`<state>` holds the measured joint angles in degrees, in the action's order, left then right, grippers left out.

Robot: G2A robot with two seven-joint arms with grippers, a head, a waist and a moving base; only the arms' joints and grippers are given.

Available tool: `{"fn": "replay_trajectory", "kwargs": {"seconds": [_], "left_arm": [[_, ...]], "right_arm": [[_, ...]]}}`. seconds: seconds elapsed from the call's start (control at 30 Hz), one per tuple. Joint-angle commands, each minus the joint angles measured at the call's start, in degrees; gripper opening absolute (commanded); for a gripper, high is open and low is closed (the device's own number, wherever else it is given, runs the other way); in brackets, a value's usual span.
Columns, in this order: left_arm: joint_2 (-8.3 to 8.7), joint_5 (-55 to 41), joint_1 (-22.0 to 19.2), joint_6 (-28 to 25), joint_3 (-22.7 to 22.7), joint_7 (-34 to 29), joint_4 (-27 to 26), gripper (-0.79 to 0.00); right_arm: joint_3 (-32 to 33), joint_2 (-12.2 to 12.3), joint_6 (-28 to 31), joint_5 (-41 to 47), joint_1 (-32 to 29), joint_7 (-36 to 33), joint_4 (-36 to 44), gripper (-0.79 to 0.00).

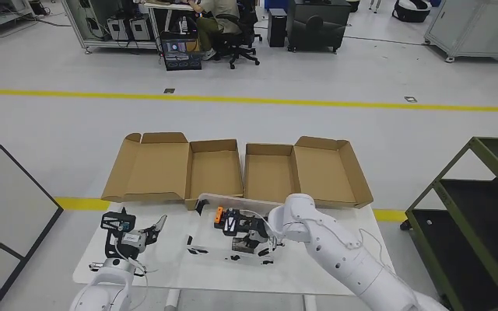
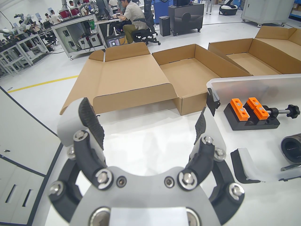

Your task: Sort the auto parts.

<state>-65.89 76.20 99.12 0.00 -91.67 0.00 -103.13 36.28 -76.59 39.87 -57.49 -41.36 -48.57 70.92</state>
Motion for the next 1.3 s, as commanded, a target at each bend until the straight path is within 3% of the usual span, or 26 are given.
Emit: {"fn": "replay_trajectory", "kwargs": {"seconds": [0.0,0.13,0.2,0.53,0.77,0.83,1.0,1.1,1.17,1.27], "left_arm": [[0.0,0.0,0.0,0.0,0.0,0.0,0.0,0.0],[0.0,0.0,0.0,0.0,0.0,0.0,0.0,0.0],[0.0,0.0,0.0,0.0,0.0,0.0,0.0,0.0],[0.0,0.0,0.0,0.0,0.0,0.0,0.0,0.0],[0.0,0.0,0.0,0.0,0.0,0.0,0.0,0.0],[0.0,0.0,0.0,0.0,0.0,0.0,0.0,0.0],[0.0,0.0,0.0,0.0,0.0,0.0,0.0,0.0],[0.0,0.0,0.0,0.0,0.0,0.0,0.0,0.0],[0.0,0.0,0.0,0.0,0.0,0.0,0.0,0.0],[0.0,0.0,0.0,0.0,0.0,0.0,0.0,0.0]], "right_arm": [[-0.8,-0.4,-0.2,0.2,0.6,-0.1,-0.9,-0.416],[-2.1,-1.3,-0.8,0.4,1.7,-0.2,-3.0,-0.394],[-2.7,-1.7,-0.9,0.5,2.0,0.0,-3.9,-0.326],[-3.6,-2.3,0.0,0.5,3.2,-1.4,-7.3,-0.243],[-3.2,-2.3,0.9,0.6,3.6,-1.9,-8.2,-0.332],[-3.0,-2.3,1.4,0.7,3.8,-2.1,-8.6,-0.394],[-2.8,-2.3,2.3,1.0,4.5,-2.5,-9.8,-0.434],[-2.8,-2.4,3.0,1.2,5.0,-2.5,-10.7,-0.397],[-2.9,-2.5,3.4,1.3,5.2,-2.1,-11.0,-0.283],[-2.8,-2.4,4.1,1.0,5.0,-1.0,-11.1,-0.28]]}}
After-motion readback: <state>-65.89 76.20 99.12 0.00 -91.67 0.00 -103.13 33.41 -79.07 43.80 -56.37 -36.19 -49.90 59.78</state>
